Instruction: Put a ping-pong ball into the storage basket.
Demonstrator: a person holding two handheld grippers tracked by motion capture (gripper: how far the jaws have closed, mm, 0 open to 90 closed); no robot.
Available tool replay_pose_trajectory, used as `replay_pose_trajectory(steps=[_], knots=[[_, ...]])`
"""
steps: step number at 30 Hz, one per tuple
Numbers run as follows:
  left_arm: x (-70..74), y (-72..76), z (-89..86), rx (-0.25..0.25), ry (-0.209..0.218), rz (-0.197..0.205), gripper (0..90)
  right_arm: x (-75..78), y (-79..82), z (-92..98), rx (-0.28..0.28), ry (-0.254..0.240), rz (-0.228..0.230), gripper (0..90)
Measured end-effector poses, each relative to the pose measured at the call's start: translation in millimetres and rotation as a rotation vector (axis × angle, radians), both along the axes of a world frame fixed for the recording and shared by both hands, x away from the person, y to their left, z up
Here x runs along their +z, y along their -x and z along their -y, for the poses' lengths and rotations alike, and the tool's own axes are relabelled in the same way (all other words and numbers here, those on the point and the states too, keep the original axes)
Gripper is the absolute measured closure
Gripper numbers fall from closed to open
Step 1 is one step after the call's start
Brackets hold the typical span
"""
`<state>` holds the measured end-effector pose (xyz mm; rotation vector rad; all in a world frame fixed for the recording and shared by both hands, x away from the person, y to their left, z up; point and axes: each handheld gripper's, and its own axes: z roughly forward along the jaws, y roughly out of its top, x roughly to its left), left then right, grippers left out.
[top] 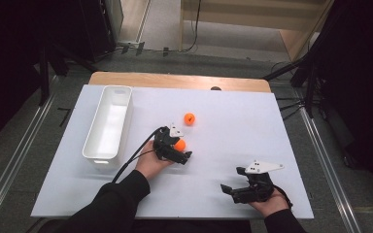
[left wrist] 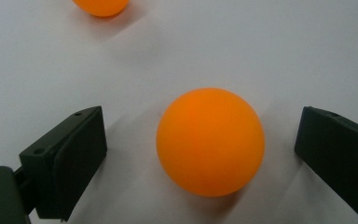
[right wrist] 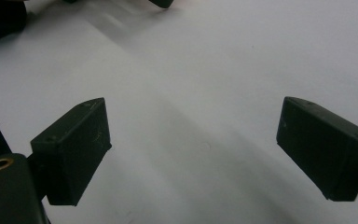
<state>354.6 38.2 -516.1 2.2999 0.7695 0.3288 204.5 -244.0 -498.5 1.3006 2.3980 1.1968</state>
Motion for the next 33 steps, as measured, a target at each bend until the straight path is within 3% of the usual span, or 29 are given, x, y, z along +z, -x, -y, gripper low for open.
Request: replay_pose_trajectory(steps=[7, 10, 12, 14, 19, 33], knots=[[1.0, 0.8, -2.0, 0.017, 0.012, 0.014, 8.7, -0.3, -2.8, -0.1, -0.004, -0.004, -0.004, 8.4], [1.9, 1.8, -7.1, 0.072, 0.05, 0.03, 26.6, -0.6, -3.2, -1.2, 0.004, 0.003, -0.003, 8.4], [2.2, 1.7, -8.8, 0.082, 0.052, 0.033, 32.4, -0.3, -3.0, -2.2, 0.006, -0.001, -0.002, 8.4], [2.2, 2.8, -8.2, 0.076, 0.046, 0.041, 33.6, -0.3, -2.7, -2.9, 0.008, 0.002, -0.003, 8.4], [2.6, 7.4, -6.9, 0.014, 0.042, 0.065, 50.4, -0.5, -2.4, -2.7, 0.009, 0.004, -0.002, 8.4], [3.2, 4.8, -9.6, 0.018, 0.067, 0.035, 50.8, -0.3, -2.3, -2.5, 0.011, 0.011, 0.002, 8.4]])
